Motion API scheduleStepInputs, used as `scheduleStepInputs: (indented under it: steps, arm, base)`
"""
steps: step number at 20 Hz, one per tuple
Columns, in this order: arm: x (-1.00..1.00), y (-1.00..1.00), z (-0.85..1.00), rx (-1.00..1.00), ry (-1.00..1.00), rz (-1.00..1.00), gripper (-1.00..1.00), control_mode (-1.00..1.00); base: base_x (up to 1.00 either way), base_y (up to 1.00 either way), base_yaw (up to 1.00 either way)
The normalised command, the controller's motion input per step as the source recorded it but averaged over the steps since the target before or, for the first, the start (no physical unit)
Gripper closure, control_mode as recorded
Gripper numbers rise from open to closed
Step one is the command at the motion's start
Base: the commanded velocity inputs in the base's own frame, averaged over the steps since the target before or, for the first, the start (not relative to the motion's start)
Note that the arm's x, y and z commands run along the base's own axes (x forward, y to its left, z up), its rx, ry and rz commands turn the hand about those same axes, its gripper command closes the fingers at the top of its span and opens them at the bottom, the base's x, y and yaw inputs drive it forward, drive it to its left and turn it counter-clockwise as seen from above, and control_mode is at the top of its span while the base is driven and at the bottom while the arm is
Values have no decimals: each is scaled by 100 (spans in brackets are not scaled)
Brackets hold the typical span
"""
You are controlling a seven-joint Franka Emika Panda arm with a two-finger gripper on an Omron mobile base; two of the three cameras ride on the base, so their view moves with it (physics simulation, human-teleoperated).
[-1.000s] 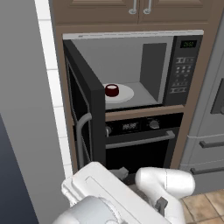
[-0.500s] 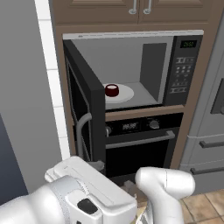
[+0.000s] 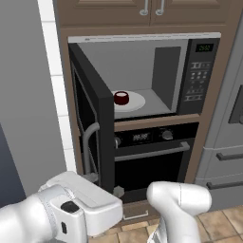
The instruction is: Pick the mug from the counter and place it inside the microwave. Then close the microwave.
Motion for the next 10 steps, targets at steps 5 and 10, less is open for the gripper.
scheduleStepInputs:
  steps: [5,10]
  arm:
    - [18,40,-13,-6,9,0,-100,-100]
    - [23,33,-22,-5,5,0,-100,-100]
  base:
    - [0,0,0]
    - [0,0,0]
